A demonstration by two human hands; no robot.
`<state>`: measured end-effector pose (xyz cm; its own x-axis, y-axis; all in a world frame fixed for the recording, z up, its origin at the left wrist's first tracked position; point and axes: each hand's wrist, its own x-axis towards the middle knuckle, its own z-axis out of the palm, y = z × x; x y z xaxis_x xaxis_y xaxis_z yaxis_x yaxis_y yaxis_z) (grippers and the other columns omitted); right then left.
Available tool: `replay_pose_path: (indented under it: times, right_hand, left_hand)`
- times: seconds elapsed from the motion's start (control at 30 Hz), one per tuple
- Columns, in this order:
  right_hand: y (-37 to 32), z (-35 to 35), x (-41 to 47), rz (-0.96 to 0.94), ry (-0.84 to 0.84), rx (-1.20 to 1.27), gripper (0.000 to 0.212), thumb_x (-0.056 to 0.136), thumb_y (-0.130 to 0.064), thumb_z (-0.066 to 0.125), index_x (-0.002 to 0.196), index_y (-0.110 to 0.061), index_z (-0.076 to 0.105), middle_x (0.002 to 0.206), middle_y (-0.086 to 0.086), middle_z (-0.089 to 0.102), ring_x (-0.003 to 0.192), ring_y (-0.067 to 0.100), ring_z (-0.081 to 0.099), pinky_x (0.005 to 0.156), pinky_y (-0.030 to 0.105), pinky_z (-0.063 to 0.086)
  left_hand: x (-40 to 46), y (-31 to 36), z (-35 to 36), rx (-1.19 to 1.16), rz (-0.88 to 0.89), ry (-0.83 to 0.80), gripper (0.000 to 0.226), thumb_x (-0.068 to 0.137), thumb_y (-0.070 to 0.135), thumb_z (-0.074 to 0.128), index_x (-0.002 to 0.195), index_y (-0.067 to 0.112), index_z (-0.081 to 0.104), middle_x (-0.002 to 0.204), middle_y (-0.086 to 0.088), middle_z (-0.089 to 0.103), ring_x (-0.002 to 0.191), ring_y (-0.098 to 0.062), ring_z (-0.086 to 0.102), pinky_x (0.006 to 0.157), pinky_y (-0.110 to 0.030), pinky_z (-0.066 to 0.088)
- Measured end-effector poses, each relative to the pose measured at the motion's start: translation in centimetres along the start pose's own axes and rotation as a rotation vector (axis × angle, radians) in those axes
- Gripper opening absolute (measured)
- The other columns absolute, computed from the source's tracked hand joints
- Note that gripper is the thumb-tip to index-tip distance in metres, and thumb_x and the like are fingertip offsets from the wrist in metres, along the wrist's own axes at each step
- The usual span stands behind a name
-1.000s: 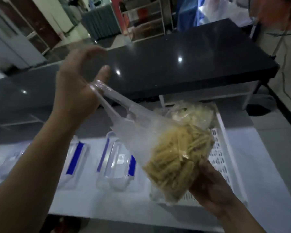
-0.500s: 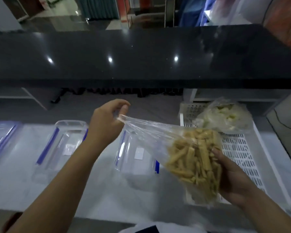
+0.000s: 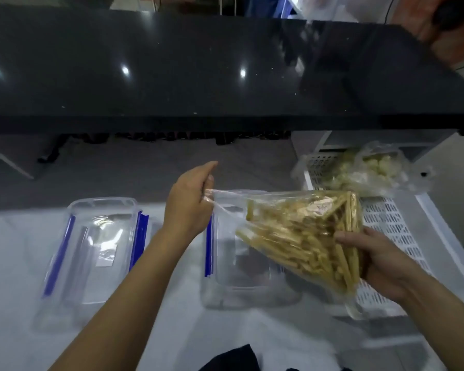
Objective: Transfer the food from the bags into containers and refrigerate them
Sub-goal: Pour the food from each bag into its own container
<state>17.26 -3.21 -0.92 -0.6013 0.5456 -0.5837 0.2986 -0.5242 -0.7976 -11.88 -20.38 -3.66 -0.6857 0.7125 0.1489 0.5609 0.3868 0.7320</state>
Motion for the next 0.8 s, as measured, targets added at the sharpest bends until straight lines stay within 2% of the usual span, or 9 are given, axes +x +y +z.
replay_pose_path:
  times: [0.1, 0.2, 0.27, 0.3, 0.37, 0.43, 0.53, 0.73, 0.8]
  right_hand:
    - [0.6, -0.2, -0.2, 0.002, 0.076, 0.007, 0.075, 0.051, -0.024, 0.087, 0.119, -0.002, 0.064, 0.115, 0.024, 0.071, 0.098, 0.041, 0.072, 0.082, 0.051, 0.058]
    - [0.7, -0.6, -0.8, -0.005, 0.071, -0.002, 0.055, 0.065, -0.01, 0.079, 0.117, -0.001, 0.066, 0.113, 0.025, 0.071, 0.089, 0.037, 0.074, 0.07, 0.044, 0.063]
    - [0.7, -1.0, -1.2, -0.02, 0.057, -0.004, 0.056, 0.064, -0.009, 0.082, 0.117, -0.002, 0.066, 0.113, 0.026, 0.071, 0.088, 0.037, 0.074, 0.07, 0.044, 0.062]
    - [0.5, -1.2, -1.2, -0.032, 0.05, -0.012, 0.062, 0.06, -0.017, 0.087, 0.117, -0.002, 0.067, 0.113, 0.025, 0.071, 0.09, 0.039, 0.073, 0.072, 0.045, 0.062]
    - [0.2, -1.5, -1.1, -0.05, 0.062, -0.046, 0.091, 0.038, -0.033, 0.099, 0.118, -0.004, 0.067, 0.115, 0.024, 0.071, 0.099, 0.043, 0.071, 0.077, 0.049, 0.059]
    - [-0.1, -1.7, -1.0, -0.048, 0.082, -0.088, 0.104, 0.027, -0.038, 0.1, 0.119, -0.003, 0.065, 0.117, 0.026, 0.069, 0.106, 0.047, 0.067, 0.078, 0.051, 0.058]
    - [-0.8, -2.3, -1.0, -0.074, 0.047, -0.075, 0.1, 0.03, -0.036, 0.101, 0.118, -0.004, 0.066, 0.119, 0.027, 0.068, 0.11, 0.051, 0.063, 0.081, 0.052, 0.056]
    - [-1.8, -2.6, -0.4, -0.105, 0.021, -0.114, 0.099, 0.027, -0.037, 0.101, 0.114, -0.003, 0.068, 0.113, 0.026, 0.071, 0.092, 0.042, 0.071, 0.069, 0.046, 0.061]
    - [-2.3, -3.0, -0.1, -0.123, 0.009, -0.099, 0.095, 0.029, -0.035, 0.101, 0.113, -0.004, 0.069, 0.111, 0.023, 0.072, 0.088, 0.038, 0.071, 0.069, 0.045, 0.061]
  left_hand:
    - [0.4, -1.2, 1.0, 0.084, 0.022, -0.068, 0.045, 0.104, 0.019, 0.045, 0.149, 0.019, 0.044, 0.147, -0.004, 0.051, 0.136, -0.023, 0.044, 0.111, -0.037, 0.036]
    - [0.2, -2.3, 2.0, 0.187, -0.008, -0.108, 0.05, 0.105, 0.03, 0.043, 0.154, 0.024, 0.034, 0.157, -0.006, 0.038, 0.146, -0.027, 0.03, 0.119, -0.045, 0.027]
    - [-0.1, -2.6, 2.5, 0.225, -0.026, -0.129, 0.053, 0.105, 0.037, 0.04, 0.156, 0.03, 0.027, 0.163, -0.006, 0.027, 0.151, -0.028, 0.017, 0.122, -0.046, 0.017]
    - [-0.1, -2.7, 2.7, 0.228, -0.03, -0.123, 0.054, 0.105, 0.039, 0.04, 0.156, 0.032, 0.026, 0.164, -0.005, 0.023, 0.153, -0.027, 0.012, 0.123, -0.045, 0.012]
    - [-0.3, -2.8, 2.9, 0.231, -0.036, -0.094, 0.054, 0.104, 0.04, 0.04, 0.156, 0.034, 0.026, 0.165, -0.005, 0.02, 0.153, -0.025, 0.008, 0.123, -0.043, 0.008]
    - [-0.6, -2.9, 3.0, 0.231, -0.051, -0.081, 0.053, 0.104, 0.043, 0.039, 0.155, 0.035, 0.027, 0.166, -0.004, 0.019, 0.154, -0.024, 0.006, 0.123, -0.044, 0.007]
    - [-1.4, -2.8, 3.5, 0.218, -0.063, -0.073, 0.054, 0.102, 0.048, 0.034, 0.154, 0.035, 0.031, 0.165, -0.001, 0.021, 0.153, -0.024, 0.009, 0.123, -0.045, 0.009]
    - [-1.7, -2.3, 4.0, 0.203, -0.111, -0.033, 0.058, 0.097, 0.051, 0.03, 0.151, 0.033, 0.037, 0.163, 0.0, 0.028, 0.152, -0.025, 0.016, 0.122, -0.048, 0.013]
    - [-1.4, -1.8, 4.2, 0.172, -0.12, -0.015, 0.057, 0.097, 0.048, 0.029, 0.15, 0.032, 0.039, 0.161, 0.0, 0.033, 0.151, -0.025, 0.02, 0.121, -0.047, 0.014]
